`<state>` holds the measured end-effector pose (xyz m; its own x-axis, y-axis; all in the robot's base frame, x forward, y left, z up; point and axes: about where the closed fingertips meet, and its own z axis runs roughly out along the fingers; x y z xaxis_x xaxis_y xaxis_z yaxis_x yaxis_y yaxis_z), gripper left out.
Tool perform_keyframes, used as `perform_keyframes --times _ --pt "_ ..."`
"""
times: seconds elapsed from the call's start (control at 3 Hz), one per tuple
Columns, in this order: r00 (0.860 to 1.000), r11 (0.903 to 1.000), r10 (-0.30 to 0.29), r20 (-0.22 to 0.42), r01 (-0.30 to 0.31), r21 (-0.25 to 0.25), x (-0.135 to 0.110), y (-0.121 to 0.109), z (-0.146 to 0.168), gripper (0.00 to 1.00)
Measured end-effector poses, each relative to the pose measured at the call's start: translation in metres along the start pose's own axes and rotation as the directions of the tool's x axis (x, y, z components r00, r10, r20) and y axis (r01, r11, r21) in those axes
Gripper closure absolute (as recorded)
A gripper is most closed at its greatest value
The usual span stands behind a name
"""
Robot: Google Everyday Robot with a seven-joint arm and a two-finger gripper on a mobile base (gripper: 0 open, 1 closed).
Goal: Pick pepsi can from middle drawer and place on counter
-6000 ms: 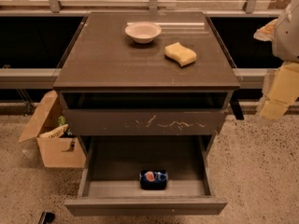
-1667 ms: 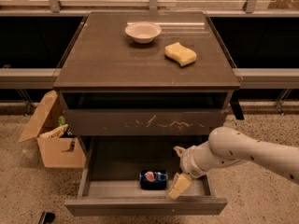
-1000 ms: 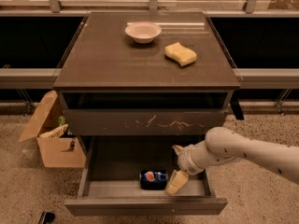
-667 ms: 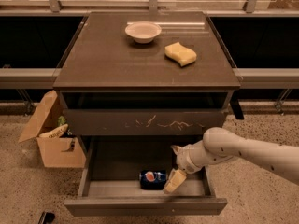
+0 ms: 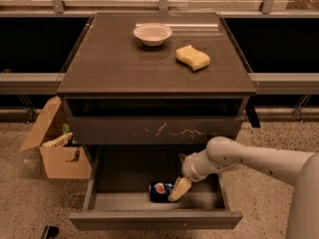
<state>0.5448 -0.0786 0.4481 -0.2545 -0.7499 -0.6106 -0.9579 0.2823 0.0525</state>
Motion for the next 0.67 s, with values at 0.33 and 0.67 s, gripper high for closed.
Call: perform_keyframes --times 0.33,0.67 --pt "0.999 0.9995 0.001 -0.033 0.0 0.03 0.006 -0.009 0.018 0.0" --pt "0.998 0.999 0.002 -0.065 0.001 0.044 0.011 -0.011 0.037 0.0"
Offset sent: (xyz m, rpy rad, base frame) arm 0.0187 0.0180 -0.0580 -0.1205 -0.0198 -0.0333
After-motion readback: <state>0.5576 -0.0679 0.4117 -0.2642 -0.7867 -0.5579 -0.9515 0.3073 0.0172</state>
